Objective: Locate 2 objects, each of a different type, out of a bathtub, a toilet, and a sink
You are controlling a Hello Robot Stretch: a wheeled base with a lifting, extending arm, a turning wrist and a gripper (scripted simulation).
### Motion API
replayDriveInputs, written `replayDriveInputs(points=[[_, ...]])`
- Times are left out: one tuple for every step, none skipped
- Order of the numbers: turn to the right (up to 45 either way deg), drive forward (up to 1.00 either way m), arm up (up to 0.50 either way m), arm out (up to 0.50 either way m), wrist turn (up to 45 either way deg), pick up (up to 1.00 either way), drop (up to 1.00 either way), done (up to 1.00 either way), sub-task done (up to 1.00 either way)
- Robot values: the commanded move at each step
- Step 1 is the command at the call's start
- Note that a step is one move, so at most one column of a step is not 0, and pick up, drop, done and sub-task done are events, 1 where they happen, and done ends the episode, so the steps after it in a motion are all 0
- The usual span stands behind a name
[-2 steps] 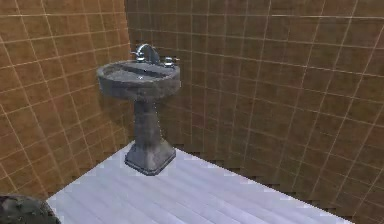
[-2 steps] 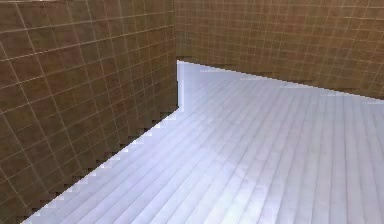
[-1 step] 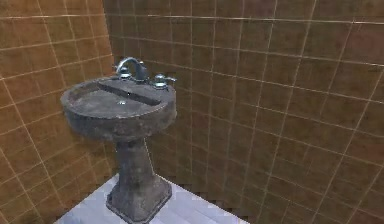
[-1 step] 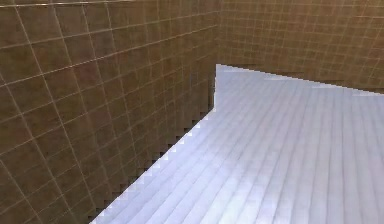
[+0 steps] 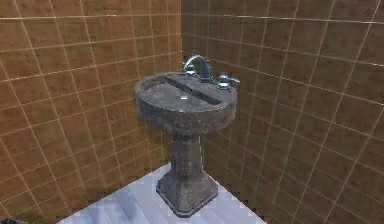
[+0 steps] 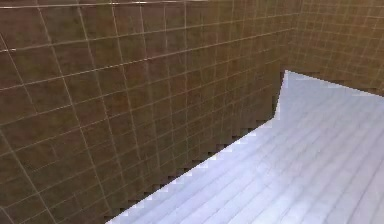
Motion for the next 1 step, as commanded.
replayDriveInputs(points=[[0.0,0.0,0.0,0.0,0.0,0.0,0.0,1.0,0.0]])
